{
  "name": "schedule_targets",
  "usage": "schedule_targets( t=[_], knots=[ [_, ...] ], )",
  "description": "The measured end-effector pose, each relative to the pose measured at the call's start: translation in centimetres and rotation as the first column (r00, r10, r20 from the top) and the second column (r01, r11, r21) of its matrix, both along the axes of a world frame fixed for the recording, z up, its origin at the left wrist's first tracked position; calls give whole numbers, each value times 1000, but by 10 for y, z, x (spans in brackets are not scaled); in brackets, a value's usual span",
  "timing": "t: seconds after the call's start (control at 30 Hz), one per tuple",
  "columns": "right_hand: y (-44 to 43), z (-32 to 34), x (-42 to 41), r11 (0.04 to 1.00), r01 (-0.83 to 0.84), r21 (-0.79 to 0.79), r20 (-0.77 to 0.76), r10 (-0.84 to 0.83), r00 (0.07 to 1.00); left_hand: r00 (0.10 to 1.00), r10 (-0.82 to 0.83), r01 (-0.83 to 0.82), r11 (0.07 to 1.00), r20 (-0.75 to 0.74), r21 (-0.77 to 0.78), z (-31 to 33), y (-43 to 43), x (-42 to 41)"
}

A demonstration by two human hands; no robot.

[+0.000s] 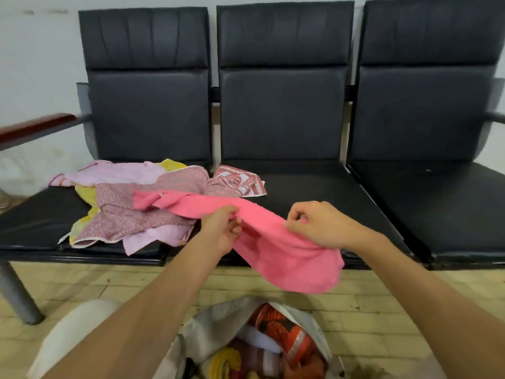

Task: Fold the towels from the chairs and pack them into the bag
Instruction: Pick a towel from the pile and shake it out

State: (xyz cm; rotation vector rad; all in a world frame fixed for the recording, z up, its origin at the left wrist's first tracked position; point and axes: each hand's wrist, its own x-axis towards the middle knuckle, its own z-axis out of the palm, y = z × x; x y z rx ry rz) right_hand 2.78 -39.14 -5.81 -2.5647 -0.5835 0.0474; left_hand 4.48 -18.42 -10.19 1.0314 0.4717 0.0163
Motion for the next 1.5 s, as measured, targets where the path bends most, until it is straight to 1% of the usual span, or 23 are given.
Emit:
schedule_targets(
  t=[0.1,0.13,0.17,0.2,0.27,0.3,0.37,0.47,0.53,0.57,0.63,0.67,0.73,0.8,0.9,0.97,1.03,1.1,1.17,1.27,1.4,1.43,1.5],
  knots=[
    [-14,-11,1,962,-3,-272,-61,-14,998,991,-136,133,974,4,181,9,-14,-6],
    [-17,-15,2,945,-4,-327,-83,-24,996,986,-169,165,951,-7,261,10,-16,-9],
    [-18,-17,2,941,-4,-339,-93,-30,995,981,-194,186,927,-10,327,10,-18,-12],
    [-18,-20,3,950,6,-313,-93,-37,995,977,-214,201,906,-8,372,9,-20,-17],
    [-14,-26,8,983,79,-168,-107,-98,989,971,-237,213,892,13,400,5,-23,-25],
    [-10,-30,11,988,130,-84,-156,-142,977,967,-251,216,889,35,404,6,-25,-29],
    [-2,-38,13,973,220,71,-340,-184,922,947,-317,267,875,61,404,8,-27,-37],
    [7,-45,11,914,326,242,-621,-112,776,912,-401,352,875,89,332,14,-28,-46],
    [10,-46,10,836,408,367,-717,-25,697,895,-431,390,881,115,268,15,-26,-51],
    [12,-45,9,780,450,435,-736,20,677,885,-450,413,877,121,245,16,-24,-54],
    [17,-42,10,664,511,546,-713,48,699,860,-500,463,849,101,255,16,-19,-59],
    [18,-40,9,638,508,579,-676,27,737,849,-521,484,832,83,272,16,-17,-60],
    [19,-35,7,636,481,604,-588,-52,807,836,-545,511,815,61,272,16,-14,-63],
    [17,-27,3,609,475,635,-529,-105,842,843,-536,508,822,50,259,16,-10,-65],
    [9,-20,2,503,482,718,-500,-110,859,874,-486,463,845,22,265,17,-5,-65],
    [6,-16,0,474,466,747,-500,-61,864,893,-450,431,859,6,276,16,-2,-65],
    [4,-14,-3,487,425,763,-479,-16,878,903,-431,414,868,-2,275,16,-1,-64],
    [2,-10,-5,500,393,772,-438,-30,898,887,-463,450,859,-6,246,16,-1,-65],
    [-3,-4,-6,508,393,767,-389,-120,914,874,-486,480,852,-24,208,15,-1,-65],
    [-18,3,-6,603,406,686,-285,-291,913,891,-448,451,863,-67,225,10,1,-62],
    [-32,2,-7,729,415,544,-210,-361,909,878,-454,479,834,-153,274,2,5,-54],
    [-33,-1,-7,738,422,526,-199,-376,905,882,-437,470,841,-177,267,0,5,-54],
    [-34,-4,-7,729,438,526,-185,-404,896,917,-354,391,888,-182,244,-8,3,-52]
  ],
)
